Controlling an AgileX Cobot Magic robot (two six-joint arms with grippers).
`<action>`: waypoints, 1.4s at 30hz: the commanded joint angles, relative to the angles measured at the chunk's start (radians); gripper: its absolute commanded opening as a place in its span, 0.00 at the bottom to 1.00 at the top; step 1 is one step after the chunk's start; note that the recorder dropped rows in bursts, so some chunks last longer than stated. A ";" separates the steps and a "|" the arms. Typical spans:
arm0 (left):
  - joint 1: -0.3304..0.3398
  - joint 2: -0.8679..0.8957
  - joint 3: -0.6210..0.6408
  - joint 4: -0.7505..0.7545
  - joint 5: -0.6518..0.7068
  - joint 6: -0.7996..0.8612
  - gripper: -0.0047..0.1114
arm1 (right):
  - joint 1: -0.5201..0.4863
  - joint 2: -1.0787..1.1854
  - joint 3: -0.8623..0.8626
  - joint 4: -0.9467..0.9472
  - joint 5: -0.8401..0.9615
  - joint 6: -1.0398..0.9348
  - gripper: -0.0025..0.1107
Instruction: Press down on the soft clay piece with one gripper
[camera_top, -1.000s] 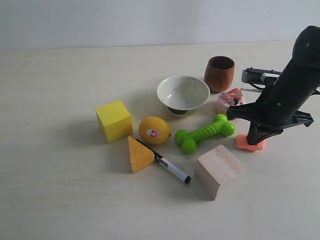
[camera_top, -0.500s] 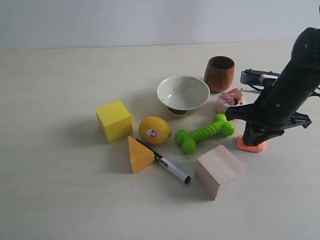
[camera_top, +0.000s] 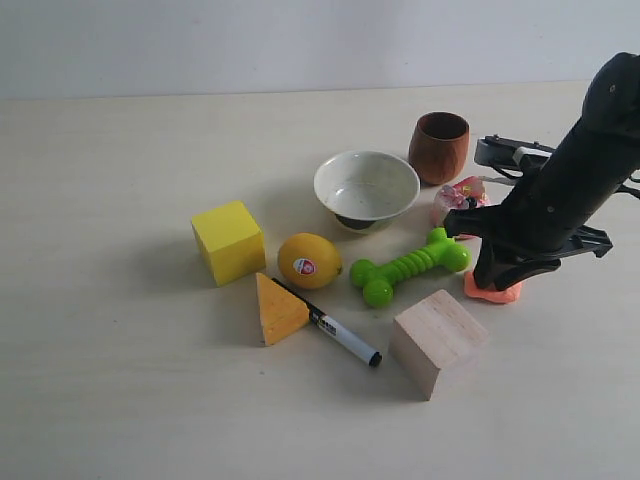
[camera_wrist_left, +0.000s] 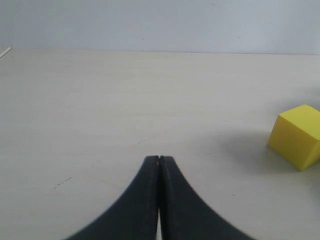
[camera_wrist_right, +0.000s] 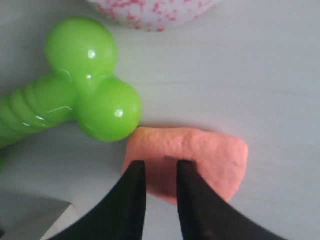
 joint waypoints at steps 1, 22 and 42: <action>-0.005 -0.006 -0.002 -0.004 -0.008 -0.002 0.04 | 0.003 0.000 0.003 0.012 0.004 -0.018 0.18; -0.005 -0.006 -0.002 -0.004 -0.008 -0.002 0.04 | 0.003 0.000 0.003 -0.067 0.025 0.028 0.02; -0.005 -0.006 -0.002 -0.004 -0.008 -0.002 0.04 | 0.003 0.000 0.003 -0.048 0.058 0.028 0.26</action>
